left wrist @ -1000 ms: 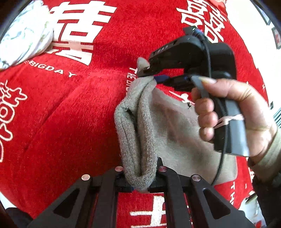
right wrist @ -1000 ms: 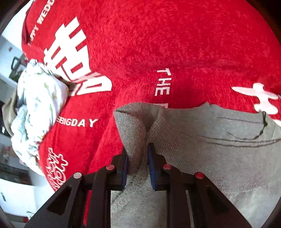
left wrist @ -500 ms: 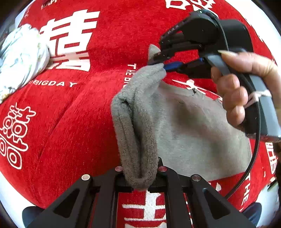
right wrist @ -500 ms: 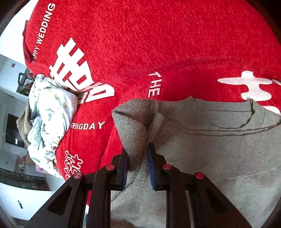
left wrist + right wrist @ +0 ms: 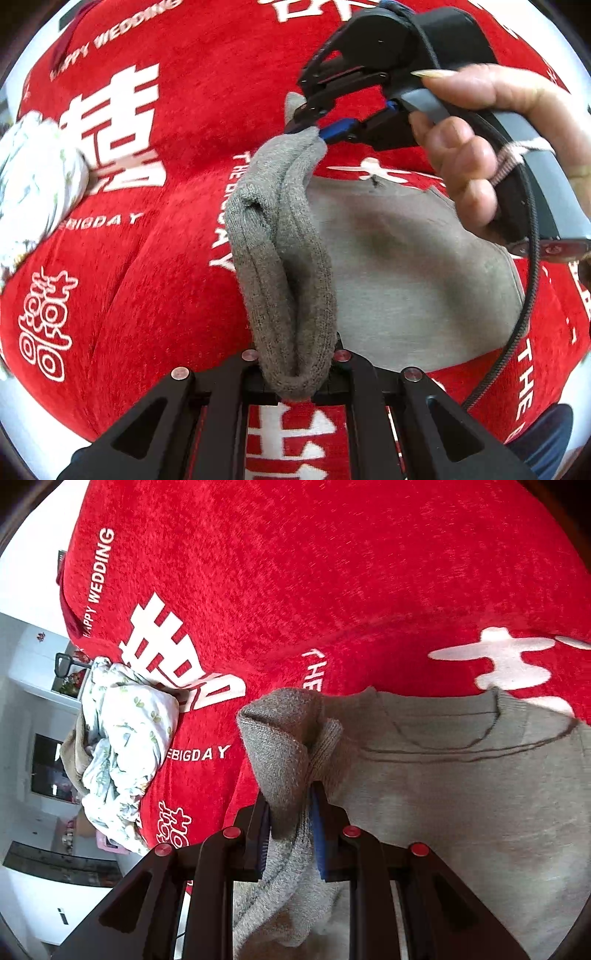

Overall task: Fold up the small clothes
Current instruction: 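Lift the gripped sweater with both grippers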

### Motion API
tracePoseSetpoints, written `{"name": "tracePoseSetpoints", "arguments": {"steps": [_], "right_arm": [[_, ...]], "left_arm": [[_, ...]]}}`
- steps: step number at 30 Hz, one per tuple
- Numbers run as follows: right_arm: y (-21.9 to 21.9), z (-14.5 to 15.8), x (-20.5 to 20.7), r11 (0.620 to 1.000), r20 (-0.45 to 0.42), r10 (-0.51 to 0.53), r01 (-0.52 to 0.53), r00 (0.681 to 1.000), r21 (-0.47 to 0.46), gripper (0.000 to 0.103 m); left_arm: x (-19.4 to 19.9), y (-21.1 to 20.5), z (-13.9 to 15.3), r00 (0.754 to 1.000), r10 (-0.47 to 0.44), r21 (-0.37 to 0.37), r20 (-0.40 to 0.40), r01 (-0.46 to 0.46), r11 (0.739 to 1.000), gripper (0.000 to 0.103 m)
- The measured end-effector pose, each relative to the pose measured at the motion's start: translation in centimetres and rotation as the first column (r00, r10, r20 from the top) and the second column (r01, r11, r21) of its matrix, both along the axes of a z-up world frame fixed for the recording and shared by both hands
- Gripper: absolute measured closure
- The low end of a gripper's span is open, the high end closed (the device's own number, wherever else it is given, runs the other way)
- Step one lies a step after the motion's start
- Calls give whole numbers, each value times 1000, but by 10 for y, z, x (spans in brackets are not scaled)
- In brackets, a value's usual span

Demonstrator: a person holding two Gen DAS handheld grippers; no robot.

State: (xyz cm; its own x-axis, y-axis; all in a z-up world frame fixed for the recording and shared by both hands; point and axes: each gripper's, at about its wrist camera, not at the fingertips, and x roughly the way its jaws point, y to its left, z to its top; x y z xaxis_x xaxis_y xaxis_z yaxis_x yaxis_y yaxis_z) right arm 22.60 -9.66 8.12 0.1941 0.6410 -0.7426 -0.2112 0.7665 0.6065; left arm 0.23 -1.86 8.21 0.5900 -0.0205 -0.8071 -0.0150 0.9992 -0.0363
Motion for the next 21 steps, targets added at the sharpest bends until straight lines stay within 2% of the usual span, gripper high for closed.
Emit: {"name": "tracePoseSetpoints", "arguments": {"steps": [6, 12, 21], "right_arm": [[-33, 4, 1, 1000, 15, 0, 0, 1000, 13, 81], [-63, 5, 4, 1000, 24, -19, 19, 1000, 11, 81], [-90, -2, 6, 998, 32, -41, 39, 999, 39, 81]], "left_arm": [[-1, -47, -3, 998, -58, 104, -13, 59, 993, 93], [-1, -79, -8, 995, -97, 153, -29, 100, 983, 93], [2, -102, -9, 990, -136, 176, -41, 141, 974, 93]]}}
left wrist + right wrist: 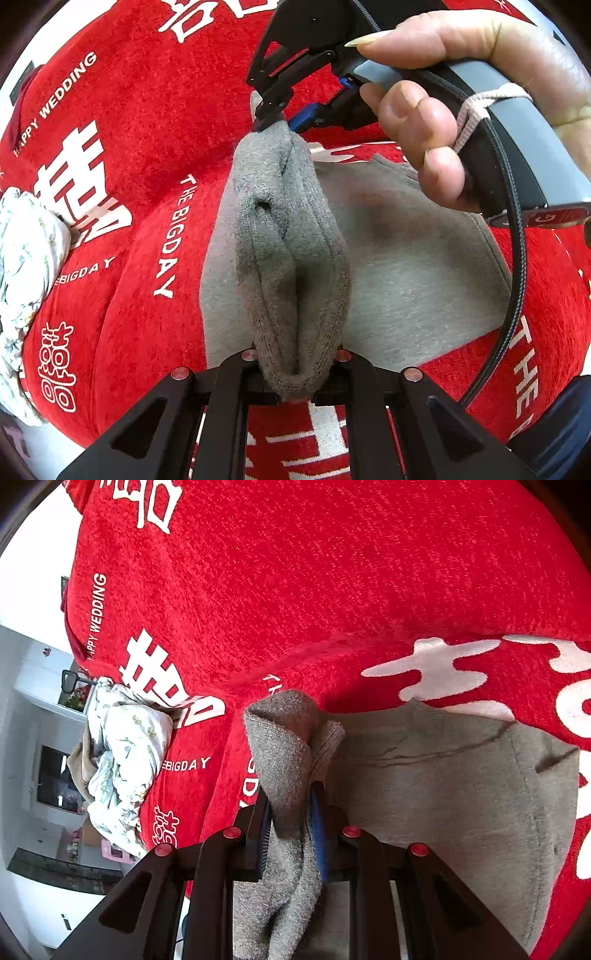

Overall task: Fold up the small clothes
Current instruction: 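Lift the gripped sweater with both grippers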

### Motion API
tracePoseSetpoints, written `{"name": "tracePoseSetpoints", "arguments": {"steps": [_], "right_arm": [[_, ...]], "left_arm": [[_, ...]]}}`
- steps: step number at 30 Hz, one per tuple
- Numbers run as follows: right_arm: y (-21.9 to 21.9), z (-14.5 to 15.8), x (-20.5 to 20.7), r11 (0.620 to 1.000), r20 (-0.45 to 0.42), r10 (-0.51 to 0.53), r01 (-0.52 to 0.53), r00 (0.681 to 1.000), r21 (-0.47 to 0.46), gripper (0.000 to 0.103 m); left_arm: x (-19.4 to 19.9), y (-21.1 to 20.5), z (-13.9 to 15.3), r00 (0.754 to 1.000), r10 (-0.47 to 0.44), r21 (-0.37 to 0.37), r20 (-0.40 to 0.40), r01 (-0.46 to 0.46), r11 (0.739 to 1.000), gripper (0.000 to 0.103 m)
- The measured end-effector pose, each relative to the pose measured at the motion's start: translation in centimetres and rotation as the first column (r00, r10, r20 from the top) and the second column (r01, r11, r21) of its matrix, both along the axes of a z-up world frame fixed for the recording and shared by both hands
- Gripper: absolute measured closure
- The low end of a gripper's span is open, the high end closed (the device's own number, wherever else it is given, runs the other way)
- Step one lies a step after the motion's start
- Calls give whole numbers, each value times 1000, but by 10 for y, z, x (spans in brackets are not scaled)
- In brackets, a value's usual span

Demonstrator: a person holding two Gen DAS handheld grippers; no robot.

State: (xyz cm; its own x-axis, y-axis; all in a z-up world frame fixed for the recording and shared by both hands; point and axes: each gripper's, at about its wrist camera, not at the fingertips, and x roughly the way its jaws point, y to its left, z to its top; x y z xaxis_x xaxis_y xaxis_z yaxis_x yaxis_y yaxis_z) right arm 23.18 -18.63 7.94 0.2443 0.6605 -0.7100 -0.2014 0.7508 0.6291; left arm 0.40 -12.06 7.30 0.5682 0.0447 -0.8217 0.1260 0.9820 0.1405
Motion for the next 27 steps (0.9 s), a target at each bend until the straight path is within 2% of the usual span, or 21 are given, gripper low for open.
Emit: {"name": "tracePoseSetpoints", "arguments": {"steps": [16, 27], "right_arm": [[-61, 11, -5, 999, 38, -32, 31, 999, 25, 81], [-104, 2, -9, 997, 49, -59, 56, 997, 51, 81]], "left_arm": [[0, -56, 9, 995, -103, 29, 2, 103, 994, 93], [1, -88, 6, 988, -154, 58, -19, 155, 986, 93]]}}
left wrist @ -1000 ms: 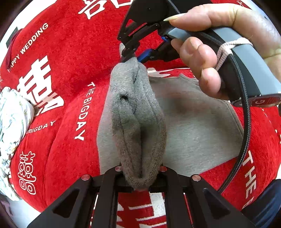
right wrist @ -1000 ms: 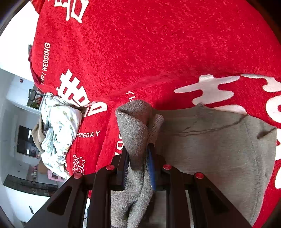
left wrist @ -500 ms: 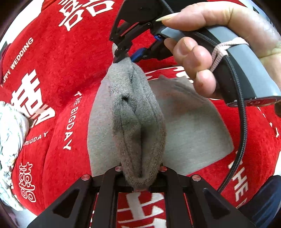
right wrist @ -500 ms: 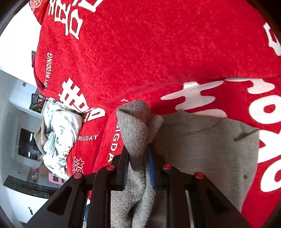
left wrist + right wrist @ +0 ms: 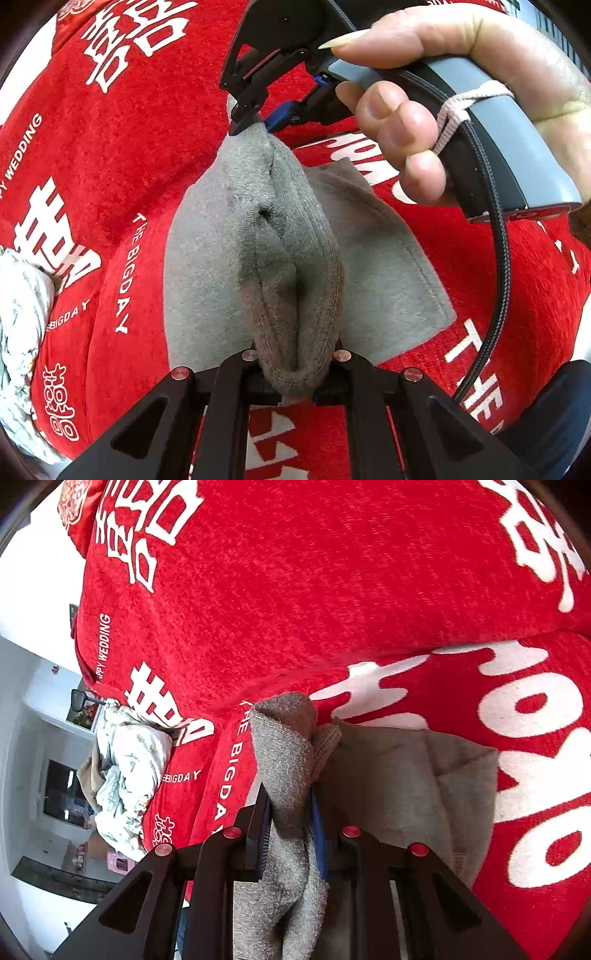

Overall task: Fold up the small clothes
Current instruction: 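Lift the gripped sweater with both grippers, then lower the folded grey sweater onto the bedspread with both grippers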

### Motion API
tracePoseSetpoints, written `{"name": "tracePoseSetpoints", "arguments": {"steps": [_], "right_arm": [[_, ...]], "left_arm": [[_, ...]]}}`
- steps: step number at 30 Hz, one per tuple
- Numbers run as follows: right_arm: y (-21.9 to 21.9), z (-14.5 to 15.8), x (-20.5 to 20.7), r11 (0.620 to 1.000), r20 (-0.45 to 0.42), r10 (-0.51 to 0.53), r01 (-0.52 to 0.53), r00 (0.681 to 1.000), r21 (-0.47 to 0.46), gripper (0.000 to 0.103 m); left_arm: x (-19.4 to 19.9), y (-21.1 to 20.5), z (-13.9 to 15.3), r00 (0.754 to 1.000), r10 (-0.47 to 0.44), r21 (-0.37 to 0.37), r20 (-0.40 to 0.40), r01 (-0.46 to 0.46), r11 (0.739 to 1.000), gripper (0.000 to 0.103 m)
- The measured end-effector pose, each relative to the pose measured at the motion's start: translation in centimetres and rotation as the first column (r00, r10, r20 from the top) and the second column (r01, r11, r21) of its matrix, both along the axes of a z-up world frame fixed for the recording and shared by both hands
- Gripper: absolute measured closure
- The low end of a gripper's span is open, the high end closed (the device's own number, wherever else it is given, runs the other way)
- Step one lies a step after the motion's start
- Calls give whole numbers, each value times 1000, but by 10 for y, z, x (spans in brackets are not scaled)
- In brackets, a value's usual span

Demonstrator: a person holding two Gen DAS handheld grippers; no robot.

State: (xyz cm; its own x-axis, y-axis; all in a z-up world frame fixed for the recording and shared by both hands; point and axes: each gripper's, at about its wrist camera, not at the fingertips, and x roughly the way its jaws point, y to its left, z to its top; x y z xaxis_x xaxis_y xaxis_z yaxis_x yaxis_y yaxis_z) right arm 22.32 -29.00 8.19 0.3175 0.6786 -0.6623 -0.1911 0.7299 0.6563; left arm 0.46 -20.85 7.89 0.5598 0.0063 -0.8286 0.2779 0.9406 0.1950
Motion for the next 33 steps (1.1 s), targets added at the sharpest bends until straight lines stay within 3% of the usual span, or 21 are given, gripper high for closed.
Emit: {"name": "tracePoseSetpoints", "arguments": {"steps": [10, 25, 28, 29, 30, 31, 32, 33], "right_arm": [[-39, -8, 1, 999, 9, -33, 33, 999, 24, 81], [-75, -75, 9, 997, -66, -73, 75, 995, 29, 81], [-79, -76, 7, 996, -61, -80, 82, 995, 29, 73], [-83, -76, 6, 995, -62, -95, 96, 994, 27, 72], [-88, -73, 3, 993, -57, -113, 114, 992, 18, 62], [-92, -69, 0, 992, -45, -125, 126, 991, 5, 49], [-96, -59, -7, 990, -10, -139, 139, 990, -8, 46], [-98, -52, -12, 990, 18, -140, 140, 990, -5, 45]], "left_arm": [[1, -33, 1, 999, -55, 24, 3, 55, 998, 93], [13, -74, -45, 996, -73, 136, -50, 80, 987, 93], [10, -77, -46, 995, -85, 161, -42, 91, 983, 92], [6, -78, -45, 995, -89, 163, -43, 95, 982, 80], [4, -75, -42, 994, -101, 135, -51, 107, 985, 54], [3, -72, -40, 994, -98, 117, -52, 103, 988, 41], [0, -66, -34, 996, -89, 99, -31, 92, 991, 25], [-4, -62, -29, 996, -91, 82, -10, 91, 992, 23]]}}
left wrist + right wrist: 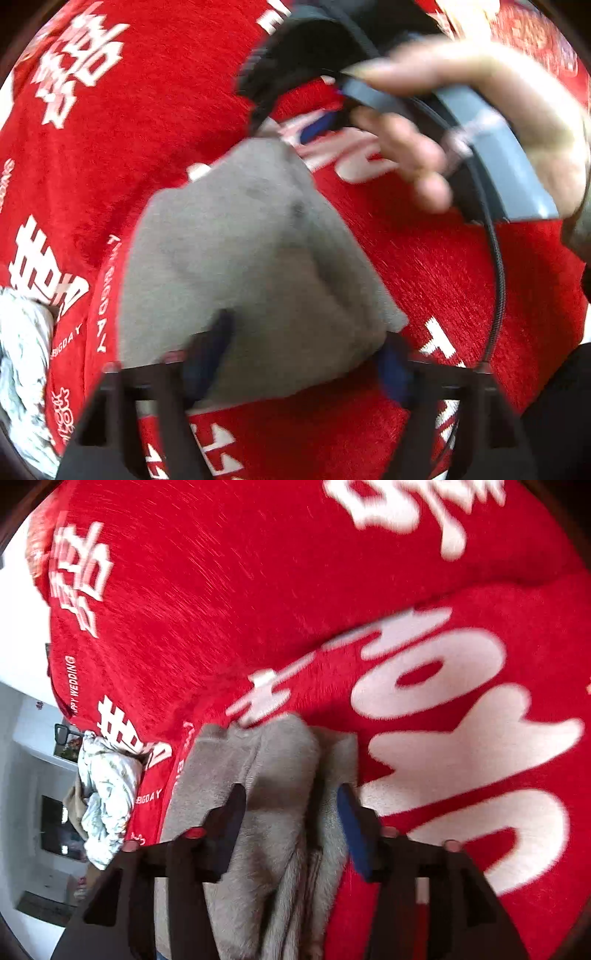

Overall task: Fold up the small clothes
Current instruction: 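Lower the folded grey sweater onto the bedspread with both grippers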

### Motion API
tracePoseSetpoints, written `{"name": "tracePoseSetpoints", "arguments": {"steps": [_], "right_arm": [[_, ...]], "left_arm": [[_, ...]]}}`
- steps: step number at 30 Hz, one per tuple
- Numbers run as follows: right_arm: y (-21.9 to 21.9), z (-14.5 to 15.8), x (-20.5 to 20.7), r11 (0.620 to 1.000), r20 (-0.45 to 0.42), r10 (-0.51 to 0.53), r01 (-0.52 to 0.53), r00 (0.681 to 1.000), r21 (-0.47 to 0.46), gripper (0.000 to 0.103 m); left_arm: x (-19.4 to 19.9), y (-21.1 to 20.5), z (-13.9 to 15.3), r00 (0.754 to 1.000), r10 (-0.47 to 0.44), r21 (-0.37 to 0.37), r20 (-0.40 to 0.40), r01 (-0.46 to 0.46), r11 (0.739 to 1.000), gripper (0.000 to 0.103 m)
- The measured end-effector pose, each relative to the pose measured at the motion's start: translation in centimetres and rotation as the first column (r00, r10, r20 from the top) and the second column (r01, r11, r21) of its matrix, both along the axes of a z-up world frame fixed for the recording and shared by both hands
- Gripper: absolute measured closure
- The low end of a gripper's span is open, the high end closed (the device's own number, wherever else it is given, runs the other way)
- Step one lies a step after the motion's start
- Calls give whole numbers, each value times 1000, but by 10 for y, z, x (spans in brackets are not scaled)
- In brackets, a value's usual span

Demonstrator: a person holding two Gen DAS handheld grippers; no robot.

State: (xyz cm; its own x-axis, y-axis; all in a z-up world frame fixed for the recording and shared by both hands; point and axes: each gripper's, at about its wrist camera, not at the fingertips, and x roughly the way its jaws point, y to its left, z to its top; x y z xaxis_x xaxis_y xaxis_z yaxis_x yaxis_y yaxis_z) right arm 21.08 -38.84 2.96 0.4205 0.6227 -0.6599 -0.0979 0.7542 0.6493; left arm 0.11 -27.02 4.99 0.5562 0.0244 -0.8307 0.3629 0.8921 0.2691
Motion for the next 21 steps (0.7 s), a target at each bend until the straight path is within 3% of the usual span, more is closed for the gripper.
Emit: {"name": "tracePoseSetpoints", "arguments": {"steps": [3, 6, 9, 11, 13, 16, 17, 19, 21], "right_arm": [[2, 22, -19, 997, 74, 54, -57, 996, 46, 40], [17, 30, -29, 985, 93, 141, -150, 986, 88, 38], [37, 27, -33, 964, 92, 224, -235, 970, 125, 38], [44, 18, -30, 965, 65, 231, -237, 971, 111, 38], [41, 6, -23, 979, 29, 193, -194, 981, 63, 38], [24, -8, -18, 989, 8, 126, -126, 992, 71, 39], [19, -8, -20, 991, 14, 111, -112, 994, 77, 39], [15, -6, -23, 995, 19, 89, -90, 996, 42, 39], [13, 2, -32, 997, 25, 74, -74, 997, 4, 38]], "left_arm": [[-13, 19, 20, 999, -44, -94, 14, 45, 995, 23], [-14, 45, 41, 998, -56, -204, 36, 62, 977, 23], [11, 83, 53, 999, 31, -322, 16, -24, 946, 23], [36, 110, 53, 994, 106, -408, -38, -112, 906, 23], [58, 128, 41, 981, 166, -424, -101, -193, 885, 23], [79, 145, 11, 958, 251, -343, -141, -286, 895, 23], [82, 149, 1, 952, 251, -346, -173, -297, 890, 23], [82, 162, -11, 942, 245, -411, -230, -322, 853, 23], [80, 170, -8, 938, 252, -438, -237, -335, 834, 23]]}}
